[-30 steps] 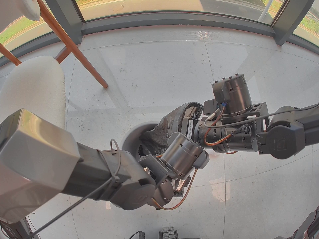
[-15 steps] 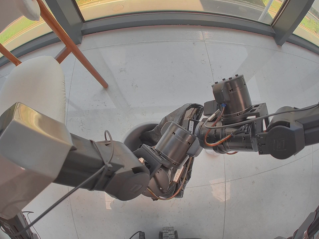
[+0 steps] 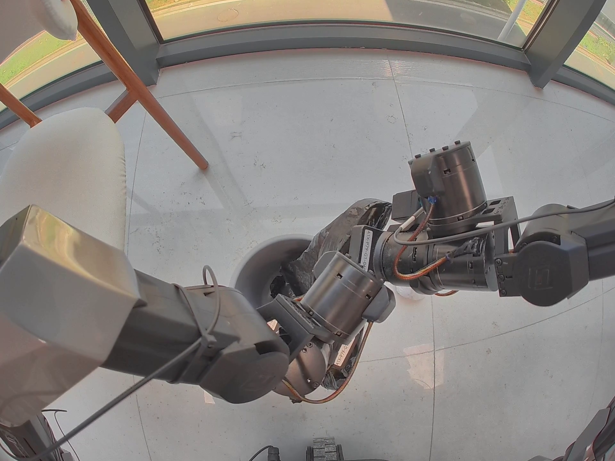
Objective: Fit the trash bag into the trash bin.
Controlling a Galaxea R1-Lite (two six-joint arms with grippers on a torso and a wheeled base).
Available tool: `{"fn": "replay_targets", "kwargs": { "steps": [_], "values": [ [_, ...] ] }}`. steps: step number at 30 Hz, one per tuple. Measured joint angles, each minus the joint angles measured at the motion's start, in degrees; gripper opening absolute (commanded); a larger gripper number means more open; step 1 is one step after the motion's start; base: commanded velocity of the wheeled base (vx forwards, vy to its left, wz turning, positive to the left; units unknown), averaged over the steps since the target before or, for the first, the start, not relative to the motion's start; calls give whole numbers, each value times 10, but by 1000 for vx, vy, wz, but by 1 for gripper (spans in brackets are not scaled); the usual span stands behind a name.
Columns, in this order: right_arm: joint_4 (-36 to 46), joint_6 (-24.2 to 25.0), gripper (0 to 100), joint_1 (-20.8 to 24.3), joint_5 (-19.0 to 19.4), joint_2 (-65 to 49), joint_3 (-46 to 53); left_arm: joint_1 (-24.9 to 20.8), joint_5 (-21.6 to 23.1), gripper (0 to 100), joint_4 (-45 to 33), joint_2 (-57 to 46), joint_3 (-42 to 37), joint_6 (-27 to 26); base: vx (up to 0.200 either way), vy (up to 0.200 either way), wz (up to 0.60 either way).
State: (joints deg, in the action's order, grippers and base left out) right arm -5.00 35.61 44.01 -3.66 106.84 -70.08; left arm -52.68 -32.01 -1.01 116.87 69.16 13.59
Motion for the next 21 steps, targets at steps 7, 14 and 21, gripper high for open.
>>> {"fn": "replay_targets", "kwargs": {
  "steps": [7,14,21],
  "values": [
    [5,0,0,-8,0,-8,6,-4,4,0,-2,-22,-5,5,0,0,0],
    [3,0,0,-23,0,-14,22,-2,22,0,-2,-65,-26,4,0,0,0],
    [3,-3,0,-55,15,-15,25,20,49,0,4,-95,-54,1,0,0,0]
  ]
}}
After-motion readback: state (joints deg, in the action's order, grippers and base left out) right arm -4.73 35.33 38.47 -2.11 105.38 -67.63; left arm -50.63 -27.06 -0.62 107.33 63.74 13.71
